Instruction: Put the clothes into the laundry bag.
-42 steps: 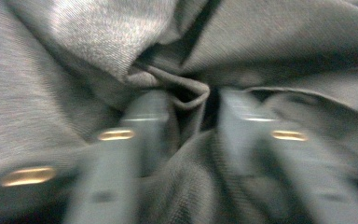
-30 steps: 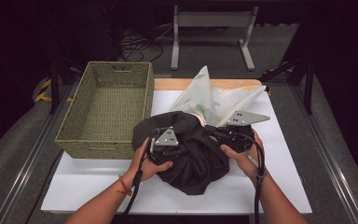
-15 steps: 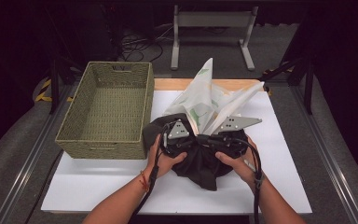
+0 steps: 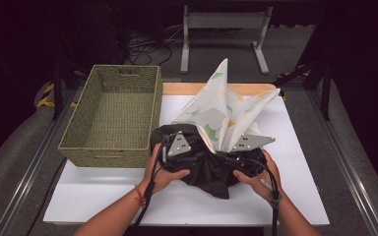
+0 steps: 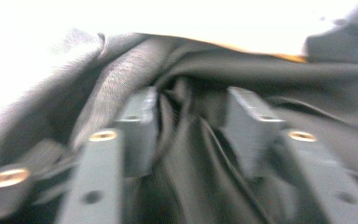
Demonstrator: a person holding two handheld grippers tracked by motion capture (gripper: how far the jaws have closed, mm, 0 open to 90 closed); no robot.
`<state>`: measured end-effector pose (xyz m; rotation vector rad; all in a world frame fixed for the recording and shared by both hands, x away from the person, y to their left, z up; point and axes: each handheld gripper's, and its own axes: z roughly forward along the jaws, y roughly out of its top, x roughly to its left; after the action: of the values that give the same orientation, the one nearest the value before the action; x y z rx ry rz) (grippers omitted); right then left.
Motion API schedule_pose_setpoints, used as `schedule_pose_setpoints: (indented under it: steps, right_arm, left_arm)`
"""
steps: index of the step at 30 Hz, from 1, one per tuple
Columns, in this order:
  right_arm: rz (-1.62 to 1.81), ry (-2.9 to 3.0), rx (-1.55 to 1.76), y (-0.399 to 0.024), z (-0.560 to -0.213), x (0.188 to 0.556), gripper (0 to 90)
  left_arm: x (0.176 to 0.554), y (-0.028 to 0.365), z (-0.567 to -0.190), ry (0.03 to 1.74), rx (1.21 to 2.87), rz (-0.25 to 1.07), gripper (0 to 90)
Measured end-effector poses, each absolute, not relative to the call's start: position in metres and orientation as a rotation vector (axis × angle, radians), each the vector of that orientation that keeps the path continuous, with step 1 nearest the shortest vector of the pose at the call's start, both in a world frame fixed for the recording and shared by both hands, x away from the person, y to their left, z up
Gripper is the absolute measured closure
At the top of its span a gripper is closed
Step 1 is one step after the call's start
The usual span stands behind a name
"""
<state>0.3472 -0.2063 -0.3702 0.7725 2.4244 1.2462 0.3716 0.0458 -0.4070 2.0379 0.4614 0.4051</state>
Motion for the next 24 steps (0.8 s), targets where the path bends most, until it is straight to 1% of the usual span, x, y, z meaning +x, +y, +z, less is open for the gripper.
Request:
schedule_pose_setpoints:
  steps: [2,3,4,5,6,8,9,10,12,13,14,15,16,18,21,22,23,24]
  right_arm:
    - [1.263,2.419,0.784,-0.209,-0.370,0.346,89.4]
    - [1.263,2.418,0.784,-0.210,-0.369,0.346,89.4]
    - [1.264,2.418,0.784,-0.210,-0.369,0.345,89.4]
    - [1.267,2.421,0.785,-0.210,-0.370,0.345,89.4]
    - [1.266,2.422,0.785,-0.209,-0.370,0.345,89.4]
    - [1.270,2.428,0.788,-0.208,-0.371,0.346,89.4]
    - [1.272,2.430,0.790,-0.208,-0.371,0.346,89.4]
    - [1.272,2.430,0.790,-0.208,-0.371,0.346,89.4]
    - [1.275,2.434,0.786,-0.206,-0.372,0.346,89.5]
    - [1.276,2.442,0.783,-0.205,-0.373,0.346,89.4]
    - [1.281,2.449,0.782,-0.205,-0.373,0.346,89.4]
    - [1.281,2.449,0.782,-0.205,-0.373,0.346,89.4]
    - [1.285,2.455,0.783,-0.204,-0.374,0.346,89.5]
    - [1.285,2.476,0.777,-0.201,-0.377,0.346,89.5]
    - [1.292,2.500,0.765,-0.196,-0.379,0.345,89.4]
    - [1.297,2.506,0.760,-0.195,-0.379,0.345,89.4]
    - [1.297,2.506,0.760,-0.195,-0.379,0.345,89.4]
    - [1.296,2.509,0.756,-0.194,-0.379,0.344,89.4]
  left_arm:
    - [0.363,0.054,-0.404,0.414,2.069,0.370,29.6]
    - [0.361,0.055,-0.404,0.399,2.098,0.340,24.3]
    - [0.357,0.055,-0.408,0.380,2.135,0.264,18.9]
    - [0.354,0.053,-0.413,0.366,2.153,0.257,12.8]
    - [0.350,0.048,-0.418,0.356,2.181,0.268,11.3]
    - [0.349,0.034,-0.430,0.359,2.212,0.253,4.8]
    - [0.349,0.026,-0.434,0.370,2.225,0.277,2.7]
    - [0.349,0.026,-0.434,0.370,2.225,0.277,1.3]
    - [0.353,0.012,-0.442,0.415,2.234,0.325,0.9]
    - [0.358,0.003,-0.445,0.456,2.241,0.378,0.9]
    - [0.360,-0.001,-0.447,0.477,2.249,0.413,1.3]
    - [0.360,-0.001,-0.447,0.477,2.249,0.413,2.6]
    - [0.364,-0.007,-0.449,0.512,2.236,0.462,2.6]
    - [0.368,-0.013,-0.452,0.536,2.244,0.527,9.1]
    - [0.375,-0.014,-0.450,0.556,2.241,0.568,34.5]
    - [0.377,-0.013,-0.449,0.554,2.241,0.577,40.6]
    - [0.377,-0.013,-0.449,0.554,2.241,0.577,49.8]
    - [0.378,-0.011,-0.447,0.566,2.231,0.572,49.8]
